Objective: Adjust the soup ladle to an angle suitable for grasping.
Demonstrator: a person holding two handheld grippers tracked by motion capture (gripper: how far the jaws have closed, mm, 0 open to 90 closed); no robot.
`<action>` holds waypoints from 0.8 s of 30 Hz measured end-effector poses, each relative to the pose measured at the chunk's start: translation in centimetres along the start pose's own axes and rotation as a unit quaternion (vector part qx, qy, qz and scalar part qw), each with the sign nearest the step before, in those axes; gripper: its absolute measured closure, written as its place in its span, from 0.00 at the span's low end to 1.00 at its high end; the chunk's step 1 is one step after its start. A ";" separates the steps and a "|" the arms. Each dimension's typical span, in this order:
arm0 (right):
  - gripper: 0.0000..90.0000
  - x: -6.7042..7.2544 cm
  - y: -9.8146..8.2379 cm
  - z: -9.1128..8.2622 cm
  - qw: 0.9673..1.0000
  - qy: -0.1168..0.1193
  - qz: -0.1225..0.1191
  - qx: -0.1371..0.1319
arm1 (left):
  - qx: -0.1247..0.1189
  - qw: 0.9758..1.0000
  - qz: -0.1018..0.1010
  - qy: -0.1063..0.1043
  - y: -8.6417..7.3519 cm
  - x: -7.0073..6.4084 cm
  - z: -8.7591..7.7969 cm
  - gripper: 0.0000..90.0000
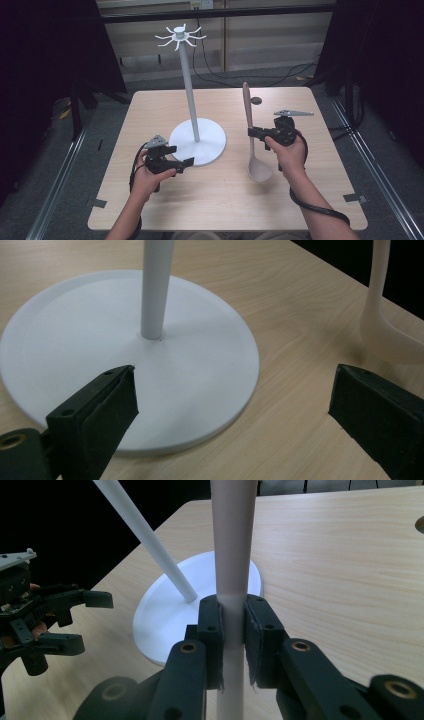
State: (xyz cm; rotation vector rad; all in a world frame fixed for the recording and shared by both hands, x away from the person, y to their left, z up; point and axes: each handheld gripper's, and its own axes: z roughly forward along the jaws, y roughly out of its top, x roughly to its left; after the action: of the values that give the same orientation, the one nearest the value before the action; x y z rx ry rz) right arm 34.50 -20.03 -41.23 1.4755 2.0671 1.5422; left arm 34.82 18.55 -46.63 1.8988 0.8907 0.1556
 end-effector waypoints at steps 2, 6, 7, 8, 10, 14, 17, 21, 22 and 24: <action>0.88 0.2 0.0 0.0 1.000 0.001 0.001 -0.001 | 0.000 1.000 0.006 -0.006 0.4 -0.4 0.2 0.06; 0.88 1.0 0.2 0.0 1.000 0.006 -0.012 -0.011 | -0.005 1.000 0.014 -0.022 1.2 -1.6 0.9 0.07; 0.88 1.3 0.2 0.0 1.000 0.009 -0.014 -0.013 | -0.009 0.999 0.013 -0.035 1.6 -2.4 1.5 0.07; 0.88 1.5 0.2 0.0 1.000 0.010 -0.018 -0.014 | -0.010 0.999 0.013 -0.044 1.8 -2.8 1.8 0.08; 0.88 1.7 0.3 0.0 1.000 0.011 -0.021 -0.016 | -0.011 0.999 0.011 -0.051 2.0 -3.2 2.1 0.09; 0.88 2.5 0.3 0.1 0.999 0.015 -0.028 -0.019 | -0.016 0.997 -0.004 -0.071 2.5 -4.6 3.4 0.13; 0.88 3.1 0.5 0.2 0.999 0.017 -0.032 -0.024 | -0.027 0.996 -0.006 -0.079 3.1 -5.5 4.2 0.17; 0.88 4.2 0.8 0.3 0.998 0.020 -0.041 -0.036 | -0.037 0.995 -0.008 -0.093 3.9 -6.5 5.0 0.29; 0.88 4.2 0.8 0.3 0.998 0.020 -0.041 -0.036 | -0.039 0.995 -0.007 -0.093 4.0 -6.7 5.1 0.29; 0.88 4.5 0.8 0.4 0.998 0.020 -0.044 -0.038 | -0.043 0.994 -0.005 -0.096 4.4 -7.2 5.3 0.34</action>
State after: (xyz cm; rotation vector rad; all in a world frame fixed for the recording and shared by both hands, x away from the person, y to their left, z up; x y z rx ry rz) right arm 33.00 -16.31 -39.03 1.3189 2.0410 1.6101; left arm 34.39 9.00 -43.74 1.7940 0.7525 0.0050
